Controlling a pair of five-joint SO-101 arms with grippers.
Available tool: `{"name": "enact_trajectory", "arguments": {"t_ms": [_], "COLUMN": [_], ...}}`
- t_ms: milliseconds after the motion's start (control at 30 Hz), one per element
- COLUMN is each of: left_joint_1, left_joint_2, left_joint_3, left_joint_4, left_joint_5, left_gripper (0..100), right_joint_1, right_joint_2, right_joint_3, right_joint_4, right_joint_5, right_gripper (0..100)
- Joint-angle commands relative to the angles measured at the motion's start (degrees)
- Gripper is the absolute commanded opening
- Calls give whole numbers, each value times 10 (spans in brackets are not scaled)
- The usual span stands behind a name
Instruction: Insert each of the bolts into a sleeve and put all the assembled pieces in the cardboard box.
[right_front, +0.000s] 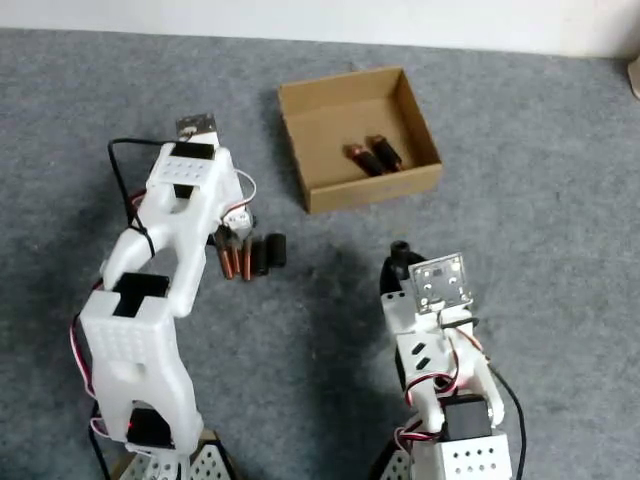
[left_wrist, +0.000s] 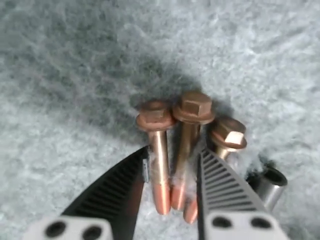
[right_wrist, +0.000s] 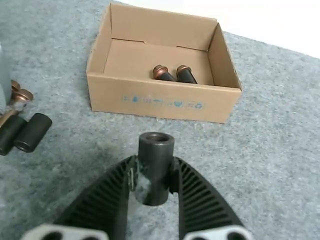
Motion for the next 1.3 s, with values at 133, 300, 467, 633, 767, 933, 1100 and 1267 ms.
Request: {"name": "enact_trajectory", "arguments": {"t_ms": [133,300,467,633,767,933,1100,1267], "left_joint_1": [-9,-9,-8,-4,-4,1,34,41], "left_joint_2": [8,8,9,9,8,5,2,-36], "left_joint_3": [-2,-2,-2,-2,-3,-3,-5,-33], "left_joint_4": [3,3,8,8,10,11,40,105], "left_joint_5": [5,5,5,5,5,4,1,-2], "left_gripper": [140,140,102,5,6,5,5,5], "right_joint_1": [6,6,6,6,6,6,6,6], "right_joint_2": [-7,-7,-7,-7,-7,-7,-7,-7], "right_joint_3": [22,22,22,22,22,22,22,22], "right_joint_4": [-18,-18,-18,-18,-18,-18,-18,-18], "right_joint_5": [11,11,11,11,11,11,11,11], "right_gripper": [5,5,5,5,5,5,5,5]}}
